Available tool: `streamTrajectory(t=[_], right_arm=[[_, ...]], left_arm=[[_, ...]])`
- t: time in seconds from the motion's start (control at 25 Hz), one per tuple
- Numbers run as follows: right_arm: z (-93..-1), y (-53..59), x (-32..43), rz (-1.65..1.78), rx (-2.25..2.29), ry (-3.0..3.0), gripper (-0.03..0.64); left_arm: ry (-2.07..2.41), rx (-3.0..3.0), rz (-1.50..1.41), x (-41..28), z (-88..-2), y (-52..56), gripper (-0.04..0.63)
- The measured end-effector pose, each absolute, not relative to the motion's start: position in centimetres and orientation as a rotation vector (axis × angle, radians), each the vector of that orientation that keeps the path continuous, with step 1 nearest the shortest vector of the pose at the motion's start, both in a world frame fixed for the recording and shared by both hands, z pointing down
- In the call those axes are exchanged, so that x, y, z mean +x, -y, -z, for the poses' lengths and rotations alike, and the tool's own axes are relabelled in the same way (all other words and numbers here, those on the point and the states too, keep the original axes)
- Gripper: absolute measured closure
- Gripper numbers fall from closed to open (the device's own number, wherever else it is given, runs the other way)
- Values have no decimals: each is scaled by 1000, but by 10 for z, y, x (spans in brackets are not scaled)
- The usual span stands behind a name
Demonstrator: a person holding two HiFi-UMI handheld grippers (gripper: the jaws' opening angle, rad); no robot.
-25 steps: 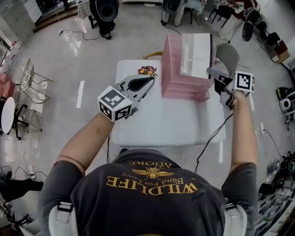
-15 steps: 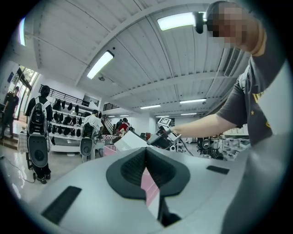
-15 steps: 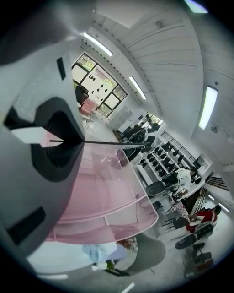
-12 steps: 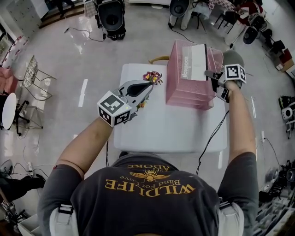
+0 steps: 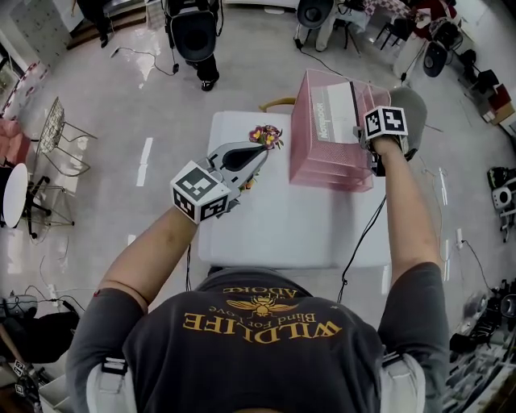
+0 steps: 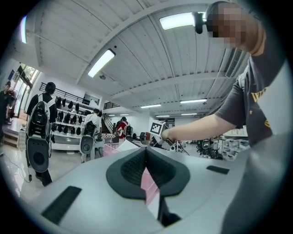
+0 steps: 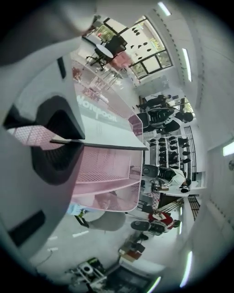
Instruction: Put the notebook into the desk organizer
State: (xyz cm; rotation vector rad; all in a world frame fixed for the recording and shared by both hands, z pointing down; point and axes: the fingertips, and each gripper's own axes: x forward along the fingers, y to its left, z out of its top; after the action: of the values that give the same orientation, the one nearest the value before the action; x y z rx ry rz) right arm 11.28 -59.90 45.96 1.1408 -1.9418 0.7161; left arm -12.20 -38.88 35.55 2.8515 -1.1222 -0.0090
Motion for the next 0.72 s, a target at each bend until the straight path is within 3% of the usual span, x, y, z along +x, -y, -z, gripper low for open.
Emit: streamTrajectory(t=[0.52, 0.72], right_arm=[[-456, 604, 124, -397, 1241, 1766, 543], [-424, 603, 125, -315, 1321, 1816, 494]], left_arm=[[1110, 2862, 20, -120, -353, 381, 595], [1114, 2867, 27, -123, -348, 376, 595]])
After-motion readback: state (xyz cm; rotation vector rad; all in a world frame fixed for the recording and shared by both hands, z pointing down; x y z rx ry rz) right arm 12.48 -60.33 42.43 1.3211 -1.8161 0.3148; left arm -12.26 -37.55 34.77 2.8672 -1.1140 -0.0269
